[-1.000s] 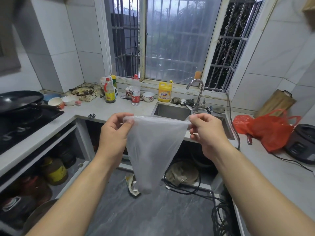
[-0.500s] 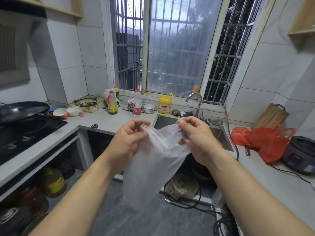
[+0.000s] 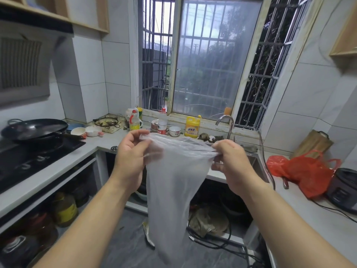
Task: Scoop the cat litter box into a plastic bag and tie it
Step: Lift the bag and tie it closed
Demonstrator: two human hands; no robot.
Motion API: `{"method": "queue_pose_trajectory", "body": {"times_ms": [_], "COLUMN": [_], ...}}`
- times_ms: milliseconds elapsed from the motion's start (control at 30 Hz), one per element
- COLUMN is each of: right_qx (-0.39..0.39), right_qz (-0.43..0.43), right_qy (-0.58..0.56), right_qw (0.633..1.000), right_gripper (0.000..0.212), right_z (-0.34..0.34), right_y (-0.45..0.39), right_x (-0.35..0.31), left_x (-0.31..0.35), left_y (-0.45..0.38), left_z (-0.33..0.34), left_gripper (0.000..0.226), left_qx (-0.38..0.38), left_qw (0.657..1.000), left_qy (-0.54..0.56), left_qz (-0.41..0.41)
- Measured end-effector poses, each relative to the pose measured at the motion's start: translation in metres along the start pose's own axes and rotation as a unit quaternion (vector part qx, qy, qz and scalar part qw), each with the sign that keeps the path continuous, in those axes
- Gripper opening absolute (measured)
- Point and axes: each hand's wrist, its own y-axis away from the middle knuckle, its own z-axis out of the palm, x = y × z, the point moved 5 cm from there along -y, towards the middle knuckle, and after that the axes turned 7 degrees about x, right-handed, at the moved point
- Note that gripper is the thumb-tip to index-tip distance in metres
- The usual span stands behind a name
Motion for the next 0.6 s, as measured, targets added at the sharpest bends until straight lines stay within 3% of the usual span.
{"method": "queue_pose_trajectory", "body": {"times_ms": [67,233,300,467,600], "right_qx": [-0.028,-0.103,-0.128,-0.14,-0.127], "right_qz": [-0.013,-0.057,-0.102,-0.19,-0.303], "right_qy": [-0.013,-0.032,-0.007,0.079,0.217], "right_qw": [0.999,0.993,0.986,0.968,0.919], "right_gripper": [0.022,0.081,0.094,0.088,0.091], "right_z": [0.005,0.011,0.012,0.013,0.017], "right_y": [0.006,0.019,0.025,0.038,0.048], "right_x": [0.003,0.009,0.007,0.002,-0.003], "left_x": [0.002,0.005,0.008,0.011,0.015], "left_y": [-0.001,-0.005,-0.006,-0.007,-0.008], "left_z": [-0.001,0.0,0.0,-0.003,-0.004], "left_gripper": [0.02,0.022,0.021,0.016,0.014], "left_qx": [0.017,0.043,0.056,0.093,0.099], "left_qw": [1.0,0.999,0.998,0.995,0.995], "left_qy": [0.001,0.0,-0.002,-0.012,-0.02], "left_qz": [0.008,0.01,0.013,0.021,0.025]}}
